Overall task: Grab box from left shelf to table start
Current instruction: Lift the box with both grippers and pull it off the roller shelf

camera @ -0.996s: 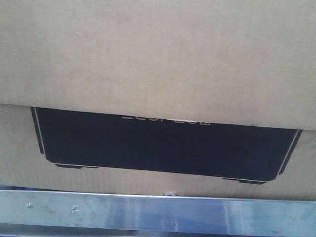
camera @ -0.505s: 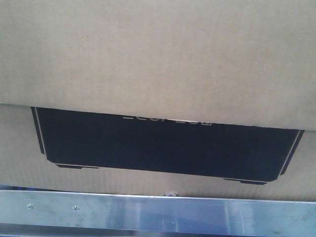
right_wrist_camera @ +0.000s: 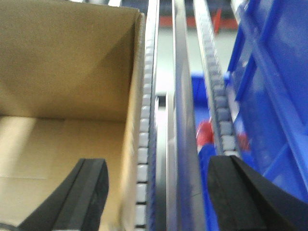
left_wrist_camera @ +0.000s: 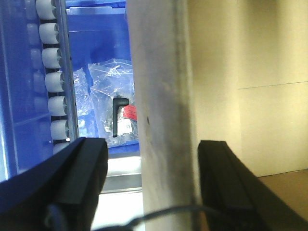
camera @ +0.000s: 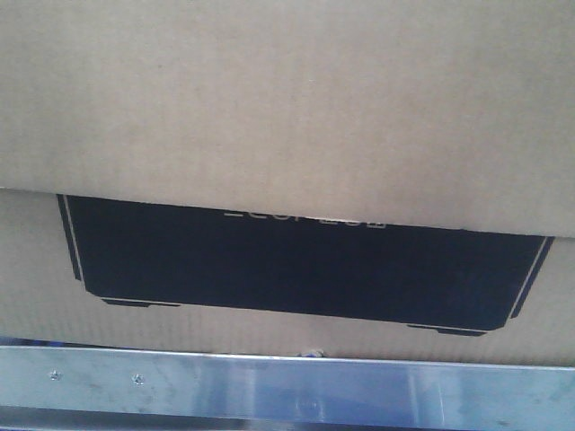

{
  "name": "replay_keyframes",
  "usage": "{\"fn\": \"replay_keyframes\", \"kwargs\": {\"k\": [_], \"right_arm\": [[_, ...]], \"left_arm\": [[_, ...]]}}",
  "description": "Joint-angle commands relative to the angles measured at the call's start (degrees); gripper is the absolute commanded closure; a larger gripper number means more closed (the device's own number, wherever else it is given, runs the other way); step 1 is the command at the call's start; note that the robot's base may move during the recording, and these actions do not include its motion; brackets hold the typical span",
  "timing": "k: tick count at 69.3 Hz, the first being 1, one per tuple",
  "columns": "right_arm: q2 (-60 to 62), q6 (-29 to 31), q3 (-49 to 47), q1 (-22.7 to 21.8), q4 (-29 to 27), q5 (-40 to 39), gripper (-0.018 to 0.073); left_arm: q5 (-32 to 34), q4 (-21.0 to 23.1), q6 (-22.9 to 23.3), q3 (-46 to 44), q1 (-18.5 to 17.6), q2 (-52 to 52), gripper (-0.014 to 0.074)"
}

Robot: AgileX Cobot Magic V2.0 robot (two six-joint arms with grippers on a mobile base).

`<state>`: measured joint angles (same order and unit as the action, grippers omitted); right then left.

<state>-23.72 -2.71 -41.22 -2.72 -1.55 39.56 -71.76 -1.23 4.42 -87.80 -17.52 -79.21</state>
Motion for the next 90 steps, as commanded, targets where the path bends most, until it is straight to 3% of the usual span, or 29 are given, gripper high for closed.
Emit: {"fn": "replay_keyframes", "kwargs": {"k": [1, 21, 31, 50, 55, 60, 71, 74, 79, 90], "right_arm": [[-7.0, 0.3, -7.6, -0.2, -1.8, -0.9, 0.0018], [-26.9, 4.3, -25.3, -0.2, -3.6, 14.6, 0.0018], [-35.7, 4.9, -30.1, -0.2, -3.6, 16.3, 0.0018], [-47.7, 5.4, -30.6, -0.2, -4.4, 15.2, 0.0023], [-48.9, 6.4, -30.6, -0.2, -4.4, 15.2, 0.0074], [-49.2, 7.1, -30.6, -0.2, -4.4, 15.1, 0.0184], [-49.2, 7.3, -30.6, -0.2, -4.4, 15.2, 0.0526], [-49.2, 7.3, -30.6, -0.2, -4.4, 15.2, 0.0499], [-49.0, 7.3, -30.6, -0.2, -4.4, 14.9, 0.0498], [-46.4, 7.3, -30.6, -0.2, -4.7, 13.4, 0.0501]], "left_arm": [[-3.4, -0.1, 0.7, -1.9, -0.4, 1.6, 0.0290], [-3.4, 0.0, 0.7, -1.9, -0.4, 1.6, 0.0290], [-3.4, 0.1, 0.7, -1.9, -0.4, 1.6, 0.0290], [-3.4, 0.3, 0.7, -1.9, -0.4, 1.6, 0.0290], [-3.4, 0.3, 0.7, -1.9, -0.4, 1.6, 0.0298], [-3.4, 0.3, 0.7, -1.9, -0.4, 1.6, 0.0347], [-3.3, 0.3, 0.7, -1.9, -0.4, 1.6, 0.0617], [-3.3, 0.5, 0.7, -1.9, -0.4, 1.6, 0.0709], [-3.3, 1.2, 0.7, -1.9, -0.4, 1.6, 0.0674], [-3.3, 2.0, 0.8, -1.9, -0.4, 2.8, 0.0688]]}}
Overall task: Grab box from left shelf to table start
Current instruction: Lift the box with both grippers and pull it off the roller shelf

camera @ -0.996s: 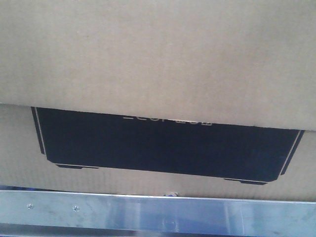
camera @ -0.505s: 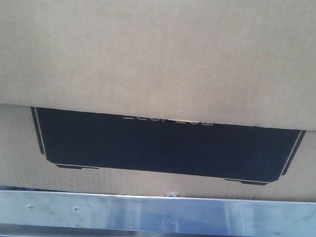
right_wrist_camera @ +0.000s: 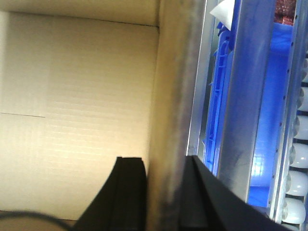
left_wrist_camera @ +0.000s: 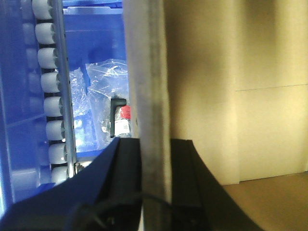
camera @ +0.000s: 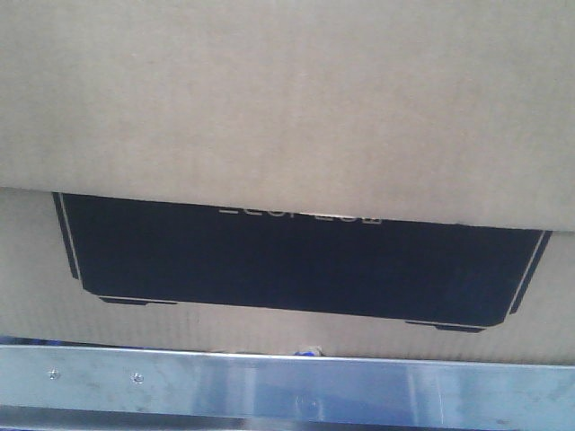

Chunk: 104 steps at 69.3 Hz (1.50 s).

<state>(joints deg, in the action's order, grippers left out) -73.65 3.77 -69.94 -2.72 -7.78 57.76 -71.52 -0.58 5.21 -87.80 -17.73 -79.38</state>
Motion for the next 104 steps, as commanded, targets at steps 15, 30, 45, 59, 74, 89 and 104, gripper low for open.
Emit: {"fn": "replay_keyframes", "kwargs": {"k": [15, 30, 45, 59, 74, 89, 104], "right_arm": [[11.9, 0.8, 0.3, -0.2, -0.8, -7.5, 0.0501], [23.4, 0.8, 7.8, -0.2, -4.1, -11.0, 0.0501], [36.3, 0.8, 14.2, -0.2, -5.6, -12.0, 0.0501], [46.7, 0.8, 16.7, -0.2, -5.9, -11.6, 0.0501], [55.1, 0.8, 16.9, -0.2, -8.7, -8.6, 0.0501], [62.0, 0.8, 16.9, -0.2, -9.8, -7.6, 0.0501], [66.3, 0.8, 16.9, -0.2, -9.8, -11.3, 0.0501]], "left_arm": [[3.0, 1.5, 1.8, 3.2, -0.6, 11.5, 0.0688], [11.6, 1.5, 1.8, 15.0, -0.6, 24.6, 0.0688], [16.6, 1.5, 1.8, 24.7, -0.6, 38.1, 0.0688], [18.5, 2.1, 1.8, 29.4, -0.6, 49.3, 0.0688], [19.1, 3.0, 1.7, 31.6, -0.6, 60.7, 0.0688], [19.9, 3.0, 1.2, 34.5, -0.6, 70.0, 0.0688], [23.8, 3.0, 1.0, 36.2, -0.6, 74.4, 0.0688]]}}
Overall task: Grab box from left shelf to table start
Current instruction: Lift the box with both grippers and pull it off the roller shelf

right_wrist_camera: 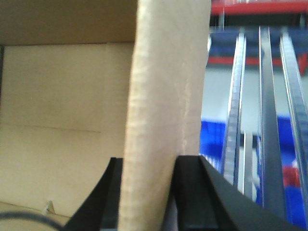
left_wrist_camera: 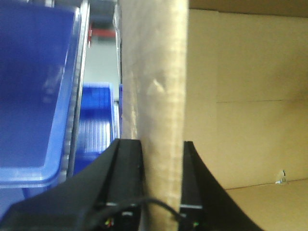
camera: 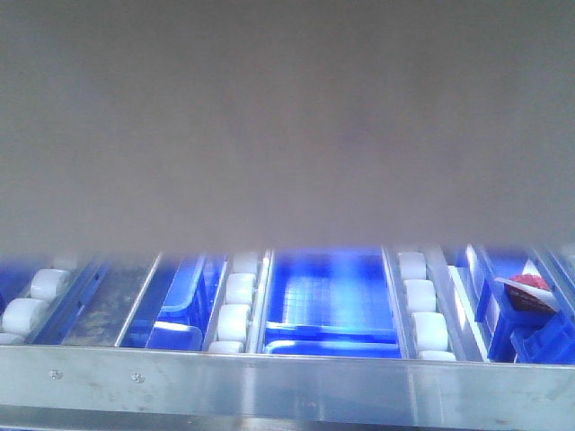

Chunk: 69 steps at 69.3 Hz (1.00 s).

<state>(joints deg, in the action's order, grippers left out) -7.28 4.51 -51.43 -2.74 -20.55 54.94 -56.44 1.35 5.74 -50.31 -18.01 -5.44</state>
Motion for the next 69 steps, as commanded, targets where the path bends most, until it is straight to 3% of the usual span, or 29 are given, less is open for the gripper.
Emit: {"fn": "replay_keyframes", "kwargs": {"k": [1, 15, 69], "right_arm": [[0.1, 0.1, -1.6, -0.2, 3.0, -8.9, 0.0501], [2.0, 0.1, -1.6, -0.2, 3.0, -13.8, 0.0501], [2.3, 0.1, -1.6, -0.2, 3.0, -13.7, 0.0501]], "left_arm": [[9.2, 1.1, 0.4, -1.3, -0.3, 0.5, 0.0688], [15.8, 4.9, -8.4, -1.3, -0.3, 1.3, 0.0688], [15.6, 5.1, -8.4, -1.2, -0.3, 1.3, 0.0688]]}}
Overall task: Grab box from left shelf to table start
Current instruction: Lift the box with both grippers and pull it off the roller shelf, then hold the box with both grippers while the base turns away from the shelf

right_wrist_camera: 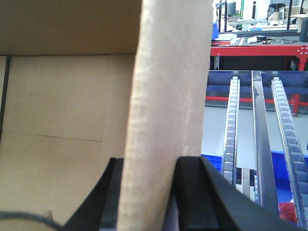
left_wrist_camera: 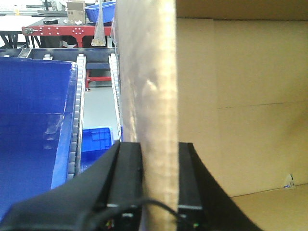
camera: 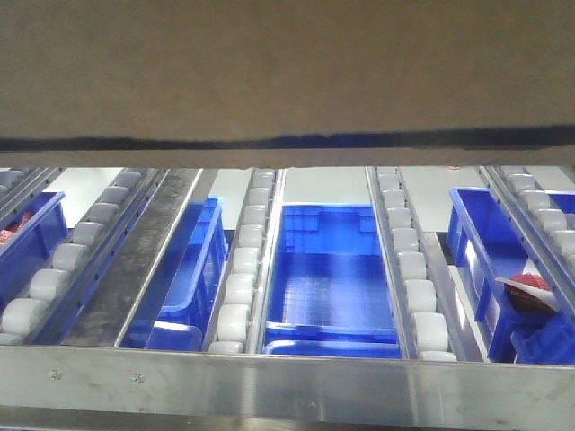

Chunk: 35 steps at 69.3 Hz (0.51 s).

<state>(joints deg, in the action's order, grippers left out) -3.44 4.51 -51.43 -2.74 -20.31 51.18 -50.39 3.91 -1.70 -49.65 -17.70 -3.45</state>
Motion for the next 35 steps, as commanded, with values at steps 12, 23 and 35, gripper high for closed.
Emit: {"fn": "replay_keyframes", "kwargs": {"k": [12, 23, 35], "right_arm": [[-1.5, 0.1, -1.6, -0.2, 2.7, -10.0, 0.0501], [-1.5, 0.1, -1.6, -0.2, 2.7, -10.0, 0.0501], [-1.5, 0.1, -1.6, -0.2, 2.7, -10.0, 0.0501]], "left_arm": [[9.5, 2.6, -1.0, -1.8, -0.6, -0.6, 0.0688], [9.5, 2.6, -1.0, -1.8, -0.6, -0.6, 0.0688], [9.5, 2.6, -1.0, -1.8, -1.0, -0.6, 0.0688]]}}
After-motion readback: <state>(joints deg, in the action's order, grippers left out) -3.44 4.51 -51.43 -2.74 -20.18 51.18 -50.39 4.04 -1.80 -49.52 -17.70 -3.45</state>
